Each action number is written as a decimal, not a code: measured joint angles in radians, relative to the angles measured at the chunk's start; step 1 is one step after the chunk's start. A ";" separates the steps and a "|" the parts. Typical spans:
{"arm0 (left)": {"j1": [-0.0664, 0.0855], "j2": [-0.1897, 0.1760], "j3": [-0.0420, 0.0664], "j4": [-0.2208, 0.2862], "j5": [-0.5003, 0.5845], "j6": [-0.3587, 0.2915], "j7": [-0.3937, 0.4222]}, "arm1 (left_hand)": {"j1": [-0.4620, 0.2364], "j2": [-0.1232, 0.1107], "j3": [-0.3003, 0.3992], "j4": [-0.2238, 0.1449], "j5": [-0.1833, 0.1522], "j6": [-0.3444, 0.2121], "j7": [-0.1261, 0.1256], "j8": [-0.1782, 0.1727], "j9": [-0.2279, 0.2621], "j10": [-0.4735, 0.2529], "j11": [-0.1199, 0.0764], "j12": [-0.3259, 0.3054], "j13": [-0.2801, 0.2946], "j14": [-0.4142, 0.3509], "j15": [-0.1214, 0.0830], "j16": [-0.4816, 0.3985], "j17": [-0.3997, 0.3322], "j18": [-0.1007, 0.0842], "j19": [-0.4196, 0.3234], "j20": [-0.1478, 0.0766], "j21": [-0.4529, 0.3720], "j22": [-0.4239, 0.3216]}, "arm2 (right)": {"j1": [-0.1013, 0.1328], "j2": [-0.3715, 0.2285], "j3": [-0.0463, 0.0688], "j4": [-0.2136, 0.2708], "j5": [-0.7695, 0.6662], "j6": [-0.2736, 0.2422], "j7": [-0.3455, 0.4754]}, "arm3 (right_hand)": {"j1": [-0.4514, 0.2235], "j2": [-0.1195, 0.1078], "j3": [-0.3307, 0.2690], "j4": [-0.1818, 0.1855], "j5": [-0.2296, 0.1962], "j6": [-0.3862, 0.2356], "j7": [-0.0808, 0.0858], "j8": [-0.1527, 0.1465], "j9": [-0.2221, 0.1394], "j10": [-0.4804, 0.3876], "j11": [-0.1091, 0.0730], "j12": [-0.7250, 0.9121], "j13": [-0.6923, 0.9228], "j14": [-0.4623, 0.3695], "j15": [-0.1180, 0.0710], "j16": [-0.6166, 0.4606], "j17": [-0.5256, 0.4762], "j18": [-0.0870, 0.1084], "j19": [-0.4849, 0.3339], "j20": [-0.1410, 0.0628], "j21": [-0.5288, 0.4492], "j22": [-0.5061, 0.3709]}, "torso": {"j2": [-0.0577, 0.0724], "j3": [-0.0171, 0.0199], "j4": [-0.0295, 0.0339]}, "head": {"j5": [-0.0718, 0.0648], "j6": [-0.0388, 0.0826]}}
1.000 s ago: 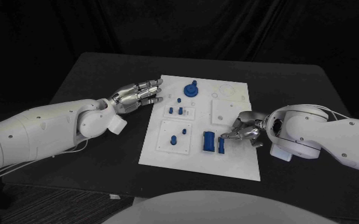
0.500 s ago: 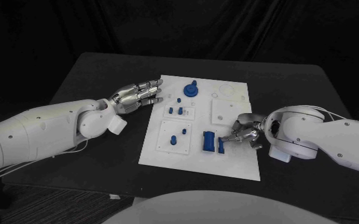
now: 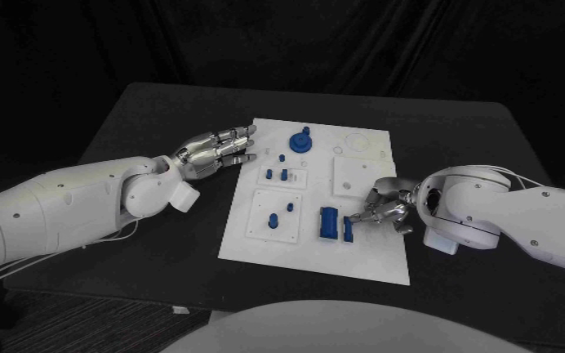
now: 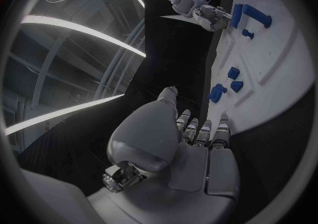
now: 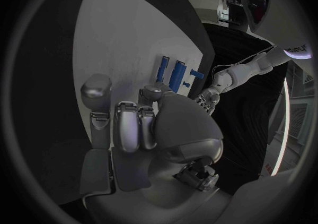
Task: Assemble the parts on the task board
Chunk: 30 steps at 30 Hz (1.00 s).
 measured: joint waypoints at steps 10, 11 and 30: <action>0.000 -0.024 0.000 0.031 0.000 -0.023 0.049 | 0.000 0.000 0.002 -0.008 0.007 0.029 0.011 0.017 0.005 0.011 0.005 0.025 0.005 0.010 0.010 0.012 0.005 0.000 0.025 0.004 0.015 0.015 | 0.028 -0.072 -0.005 0.029 0.001 -0.103 0.078 | -0.191 -0.032 -0.110 0.149 -0.023 -0.117 -0.025 -0.244 -0.132 0.000 0.004 -0.001 -0.002 -0.001 0.001 -0.089 -0.143 0.018 -0.048 0.015 -0.178 0.001 | 0.000 0.0002 -0.0001 | -0.004 0.000; 0.000 -0.029 0.000 0.041 -0.001 -0.031 0.064 | 0.000 0.000 0.002 -0.008 0.014 0.051 0.016 0.025 0.007 0.025 0.005 0.039 0.007 0.015 0.007 0.020 0.007 0.000 0.035 0.003 0.022 0.021 | 0.044 -0.077 -0.004 0.028 0.004 -0.125 0.097 | -0.232 -0.019 -0.124 0.160 -0.022 -0.117 -0.021 -0.273 -0.158 0.000 0.010 -0.007 -0.002 -0.002 0.010 -0.145 -0.233 0.034 -0.073 0.018 -0.278 -0.001 | 0.000 0.0002 -0.0001 | -0.006 0.000; 0.015 -0.048 0.000 0.127 -0.094 -0.329 0.237 | 0.029 -0.056 -0.049 0.107 -0.004 0.343 -0.020 0.056 0.021 0.136 -0.077 0.198 0.024 0.004 -0.162 0.005 0.001 0.000 -0.032 -0.142 -0.009 -0.058 | 0.085 -0.073 -0.003 -0.123 0.525 -0.351 0.762 | -0.261 0.096 -0.348 0.165 -0.066 -0.417 0.078 -0.767 -0.736 -1.017 0.319 -1.233 -0.724 -0.843 0.374 -1.226 -1.096 -0.048 -0.874 0.277 -0.786 -0.578 | -0.088 0.0124 -0.0196 | -0.031 0.000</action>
